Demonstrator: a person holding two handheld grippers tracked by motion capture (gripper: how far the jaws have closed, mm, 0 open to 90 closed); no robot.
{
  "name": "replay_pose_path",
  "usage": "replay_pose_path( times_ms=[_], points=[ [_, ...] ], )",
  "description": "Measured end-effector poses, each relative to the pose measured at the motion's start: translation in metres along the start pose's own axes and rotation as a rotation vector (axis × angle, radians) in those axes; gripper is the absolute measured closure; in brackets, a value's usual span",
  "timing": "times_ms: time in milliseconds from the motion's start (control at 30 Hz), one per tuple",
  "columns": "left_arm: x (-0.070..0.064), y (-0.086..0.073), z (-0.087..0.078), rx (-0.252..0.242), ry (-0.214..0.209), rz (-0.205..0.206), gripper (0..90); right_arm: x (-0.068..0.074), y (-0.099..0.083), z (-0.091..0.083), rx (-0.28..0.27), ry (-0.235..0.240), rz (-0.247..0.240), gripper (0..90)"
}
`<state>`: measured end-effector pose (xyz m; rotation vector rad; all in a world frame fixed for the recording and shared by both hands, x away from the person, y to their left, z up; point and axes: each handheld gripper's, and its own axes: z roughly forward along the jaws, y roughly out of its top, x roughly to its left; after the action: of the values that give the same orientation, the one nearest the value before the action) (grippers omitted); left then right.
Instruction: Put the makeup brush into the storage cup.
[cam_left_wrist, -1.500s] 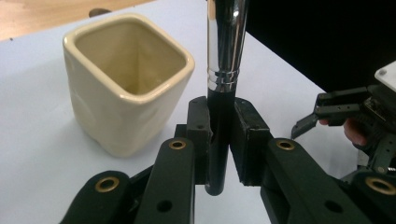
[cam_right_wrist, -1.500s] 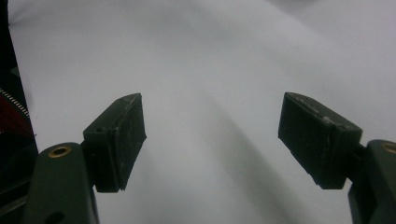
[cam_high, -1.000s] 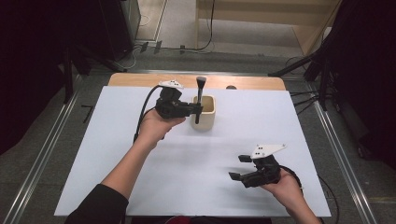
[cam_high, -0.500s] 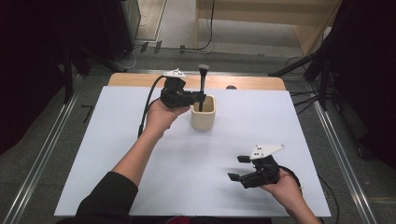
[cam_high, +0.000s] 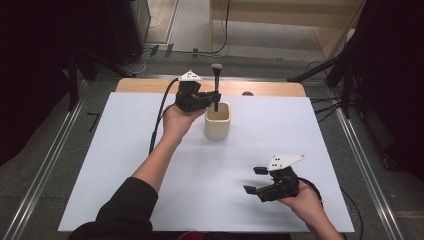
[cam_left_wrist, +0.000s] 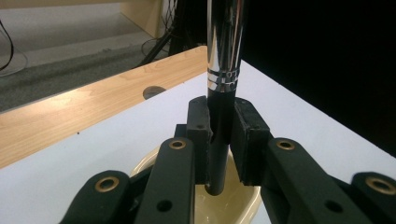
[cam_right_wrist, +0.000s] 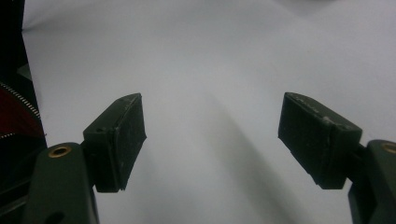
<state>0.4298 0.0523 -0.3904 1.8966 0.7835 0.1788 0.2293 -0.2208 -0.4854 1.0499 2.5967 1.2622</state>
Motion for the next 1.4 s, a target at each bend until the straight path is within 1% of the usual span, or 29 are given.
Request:
replay_pose_path(
  times_ms=[100,133,200,400,500,600,800,900,1000,1133,1233,1400],
  points=[
    [0.001,-0.002,0.003,-0.03,-0.025,0.001,78.9,0.0,0.0,0.0,0.0,-0.001,-0.001,24.1],
    [0.002,-0.003,0.005,-0.034,-0.021,0.004,78.9,0.0,0.0,0.0,-0.002,0.001,-0.003,24.1],
    [0.004,-0.005,0.008,-0.027,-0.021,-0.005,78.9,0.0,0.0,0.0,-0.001,0.004,-0.006,24.1],
    [0.005,-0.01,0.013,-0.025,-0.015,0.004,79.0,0.0,0.0,0.0,-0.003,0.003,-0.008,24.1],
    [0.004,-0.013,0.017,-0.012,0.001,0.017,79.0,0.0,0.001,0.0,-0.004,0.003,-0.006,24.1],
    [0.004,-0.015,0.019,-0.01,-0.002,0.014,79.0,0.001,0.001,-0.001,-0.002,0.004,-0.005,24.1],
    [0.005,-0.02,0.021,-0.013,0.001,0.012,79.0,0.001,0.001,-0.001,-0.002,0.003,-0.004,24.1],
    [0.006,-0.025,0.022,-0.003,0.006,0.009,79.0,0.001,0.001,0.0,0.0,0.004,-0.006,24.1],
    [0.007,-0.028,0.022,-0.001,0.001,0.002,79.0,0.002,0.001,0.0,0.001,0.005,-0.003,24.1],
    [0.006,-0.031,0.023,0.011,-0.002,0.009,79.0,0.002,0.001,0.0,0.001,0.007,-0.006,24.1],
    [0.005,-0.032,0.024,0.005,-0.007,0.002,78.9,0.001,0.001,0.0,0.002,0.007,-0.006,24.1],
    [0.006,-0.037,0.025,0.022,-0.003,-0.001,78.9,0.002,0.001,0.0,0.001,0.005,-0.003,24.1]
  ],
)
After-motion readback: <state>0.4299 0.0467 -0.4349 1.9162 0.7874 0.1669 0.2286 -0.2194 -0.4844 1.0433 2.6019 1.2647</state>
